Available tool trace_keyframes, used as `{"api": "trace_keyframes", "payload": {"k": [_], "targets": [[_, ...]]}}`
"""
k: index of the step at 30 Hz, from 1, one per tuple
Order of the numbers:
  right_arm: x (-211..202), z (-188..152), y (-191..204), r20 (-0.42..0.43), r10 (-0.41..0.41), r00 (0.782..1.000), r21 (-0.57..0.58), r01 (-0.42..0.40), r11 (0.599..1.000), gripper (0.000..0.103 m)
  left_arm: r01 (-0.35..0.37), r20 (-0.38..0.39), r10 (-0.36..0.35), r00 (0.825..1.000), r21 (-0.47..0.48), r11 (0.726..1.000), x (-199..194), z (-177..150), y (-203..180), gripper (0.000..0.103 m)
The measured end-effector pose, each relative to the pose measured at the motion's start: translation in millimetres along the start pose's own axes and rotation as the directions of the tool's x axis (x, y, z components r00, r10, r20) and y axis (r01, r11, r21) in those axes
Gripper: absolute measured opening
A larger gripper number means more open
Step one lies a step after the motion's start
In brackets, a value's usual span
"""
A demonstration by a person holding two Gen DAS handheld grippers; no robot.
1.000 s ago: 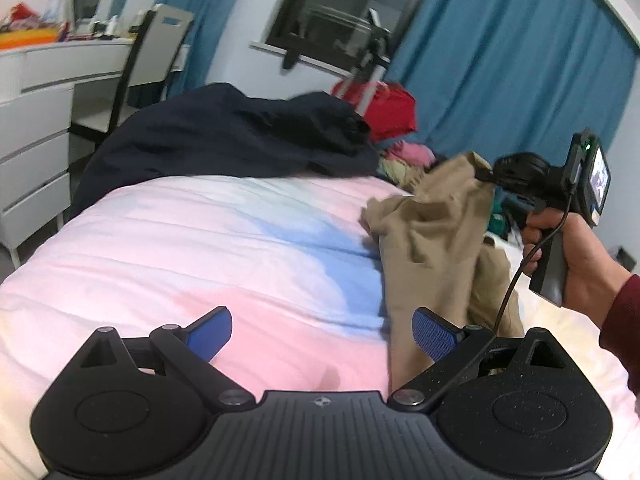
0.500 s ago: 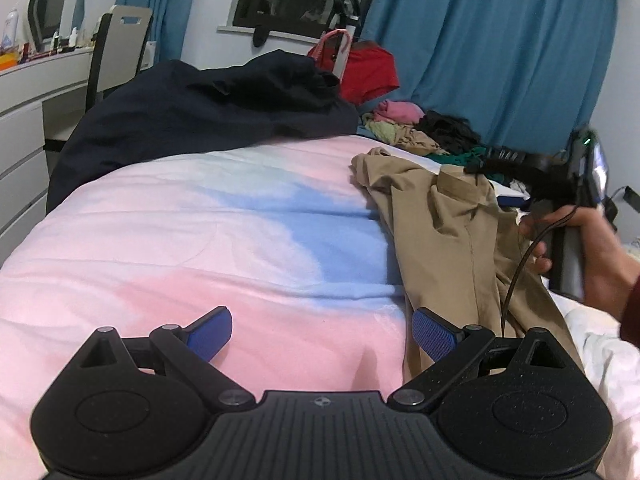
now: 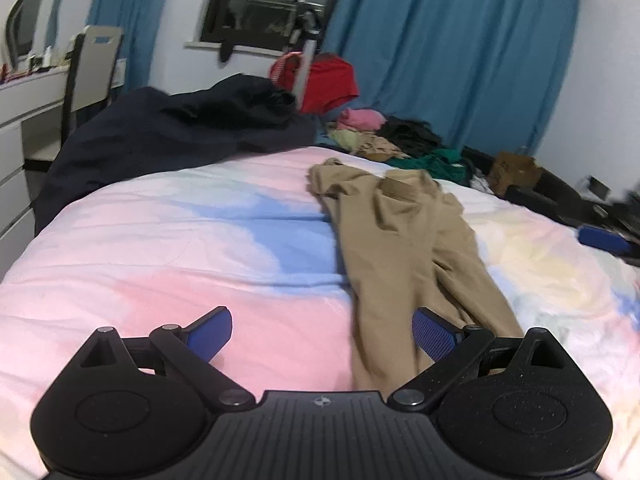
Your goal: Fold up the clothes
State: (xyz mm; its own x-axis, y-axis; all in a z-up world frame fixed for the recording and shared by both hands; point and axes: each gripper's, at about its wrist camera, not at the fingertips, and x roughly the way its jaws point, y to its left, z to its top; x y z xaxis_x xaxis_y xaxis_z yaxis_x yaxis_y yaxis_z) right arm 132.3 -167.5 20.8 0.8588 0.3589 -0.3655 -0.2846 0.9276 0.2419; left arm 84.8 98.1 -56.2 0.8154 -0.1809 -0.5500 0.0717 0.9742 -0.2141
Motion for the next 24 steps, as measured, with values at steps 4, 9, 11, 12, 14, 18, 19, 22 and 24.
{"api": "trace_keyframes", "payload": {"k": [4,9,11,12,14,18,19,22,24], "targets": [[-59.8,-28.2,1.3,-0.012,0.001,1.000,0.040,-0.001,0.999,0.085,0.011,-0.056,-0.007,0.998,0.061,0.998,-17.9,-13.4,-17.2,0.097],[-90.5,-67.2,-23.3,-0.038,-0.019,0.999,0.170,0.025,0.985,0.085,0.064,-0.177,-0.053,0.983,0.058,0.996,-31.4,-35.3,-32.9,0.090],[-93.4,-80.9,-35.6,-0.076,-0.021,0.997,0.232,0.038,0.972,0.085,0.088,-0.224,-0.077,0.971,0.038,0.995,-35.0,-46.6,-35.6,0.085],[-92.6,-83.5,-41.2,-0.094,-0.017,0.995,0.259,0.041,0.965,0.085,0.097,-0.244,-0.087,0.966,0.029,0.995,-35.7,-52.0,-35.4,0.082],[-92.6,-85.1,-50.2,-0.105,-0.015,0.994,0.308,0.047,0.950,0.085,0.098,-0.281,-0.087,0.956,0.026,0.995,-35.7,-61.5,-35.6,0.071],[-99.3,-86.5,-56.3,-0.064,-0.030,0.998,0.354,0.051,0.934,0.085,0.108,-0.337,-0.090,0.937,0.037,0.993,-34.2,-72.1,-37.7,0.064],[-100.4,-86.8,-57.2,-0.058,-0.033,0.998,0.357,0.052,0.933,0.085,0.121,-0.353,-0.102,0.930,0.032,0.992,-34.4,-74.9,-38.0,0.061],[-100.5,-88.9,-61.8,-0.058,-0.025,0.998,0.378,0.046,0.925,0.085,0.119,-0.397,-0.079,0.915,0.077,0.990,-31.8,-84.1,-46.1,0.053],[-98.5,-89.7,-65.6,-0.062,-0.016,0.998,0.396,0.040,0.918,0.085,0.107,-0.401,-0.053,0.914,0.112,0.988,-34.4,-89.0,-50.2,0.042]]}}
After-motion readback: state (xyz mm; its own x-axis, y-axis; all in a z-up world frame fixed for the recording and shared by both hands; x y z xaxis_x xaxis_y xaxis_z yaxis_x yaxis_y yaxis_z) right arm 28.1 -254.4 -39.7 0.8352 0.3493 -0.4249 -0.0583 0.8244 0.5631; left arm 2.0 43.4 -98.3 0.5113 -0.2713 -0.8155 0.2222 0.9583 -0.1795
